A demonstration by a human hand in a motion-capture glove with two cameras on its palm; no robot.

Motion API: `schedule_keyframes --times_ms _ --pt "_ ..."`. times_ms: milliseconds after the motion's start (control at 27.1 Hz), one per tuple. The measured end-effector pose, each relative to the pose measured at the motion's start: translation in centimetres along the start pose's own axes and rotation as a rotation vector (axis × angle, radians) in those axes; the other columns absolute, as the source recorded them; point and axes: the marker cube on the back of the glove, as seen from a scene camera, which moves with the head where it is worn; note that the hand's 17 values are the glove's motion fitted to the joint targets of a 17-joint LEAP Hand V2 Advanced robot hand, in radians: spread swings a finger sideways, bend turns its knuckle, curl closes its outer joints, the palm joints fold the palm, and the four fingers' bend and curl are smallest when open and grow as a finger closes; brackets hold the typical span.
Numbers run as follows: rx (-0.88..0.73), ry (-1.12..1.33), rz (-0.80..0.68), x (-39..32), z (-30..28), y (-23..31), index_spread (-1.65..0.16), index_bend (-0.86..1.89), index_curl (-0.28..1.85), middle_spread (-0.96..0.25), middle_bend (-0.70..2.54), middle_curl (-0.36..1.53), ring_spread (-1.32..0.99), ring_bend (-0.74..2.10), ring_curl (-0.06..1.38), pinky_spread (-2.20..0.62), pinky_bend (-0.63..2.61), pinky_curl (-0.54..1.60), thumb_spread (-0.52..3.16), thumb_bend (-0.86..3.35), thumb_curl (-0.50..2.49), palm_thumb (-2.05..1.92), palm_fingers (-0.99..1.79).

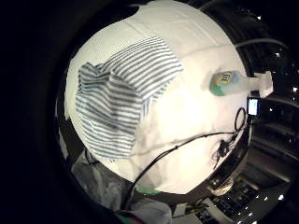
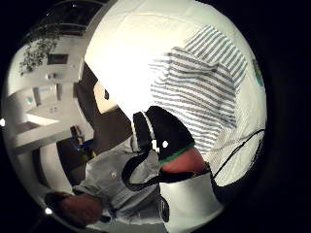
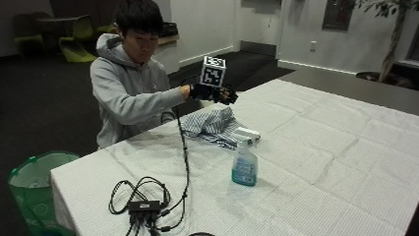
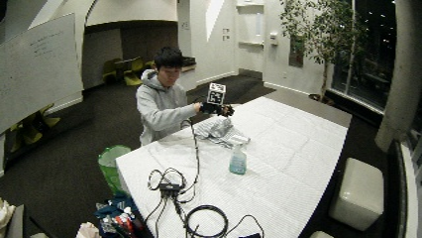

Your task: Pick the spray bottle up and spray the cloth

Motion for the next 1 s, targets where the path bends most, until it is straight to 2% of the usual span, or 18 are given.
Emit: schedule_keyframes --times_ms 185,407,998 --pt "0.004 0.007 -0.006 0.2 0.0 0.2 -0.29 0.20 0.11 -0.06 0.20 0.09 0.02 0.22 0.07 0.16 0.35 0.13 0.66 0.19 0.10 0.35 0.22" --pt "0.060 0.010 -0.024 0.0 0.1 0.4 -0.35 0.19 0.17 -0.07 0.19 0.13 0.03 0.22 0.10 0.20 0.35 0.17 0.88 0.16 0.13 0.38 0.21" --pt "0.602 -0.110 -0.050 3.9 0.5 4.4 -0.39 0.05 0.16 -0.08 0.21 0.22 0.03 0.30 0.18 0.23 0.46 0.27 1.06 0.09 0.21 0.47 0.04"
